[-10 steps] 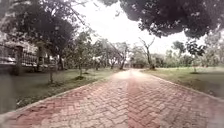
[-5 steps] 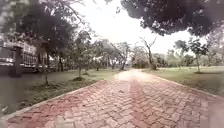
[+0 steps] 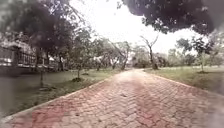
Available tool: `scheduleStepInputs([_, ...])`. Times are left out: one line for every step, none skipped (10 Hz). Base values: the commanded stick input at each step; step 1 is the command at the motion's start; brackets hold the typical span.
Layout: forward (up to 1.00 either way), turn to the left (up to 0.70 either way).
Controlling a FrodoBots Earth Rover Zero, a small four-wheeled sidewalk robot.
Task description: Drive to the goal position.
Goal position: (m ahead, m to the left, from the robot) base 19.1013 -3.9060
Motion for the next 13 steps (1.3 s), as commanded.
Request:
scheduleStepInputs([0.7,0.0])
scheduleStepInputs([0.7,0.0])
scheduleStepInputs([0.7,0.0])
scheduleStepInputs([0.7,0.0])
scheduleStepInputs([0.7,0.0])
scheduleStepInputs([0.7,0.0])
scheduleStepInputs([0.7,0.0])
scheduleStepInputs([0.7,-0.11])
scheduleStepInputs([0.7,-0.28])
scheduleStepInputs([0.7,-0.35])
scheduleStepInputs([0.7,-0.35])
scheduleStepInputs([0.7,-0.35])
scheduleStepInputs([0.7,-0.35])
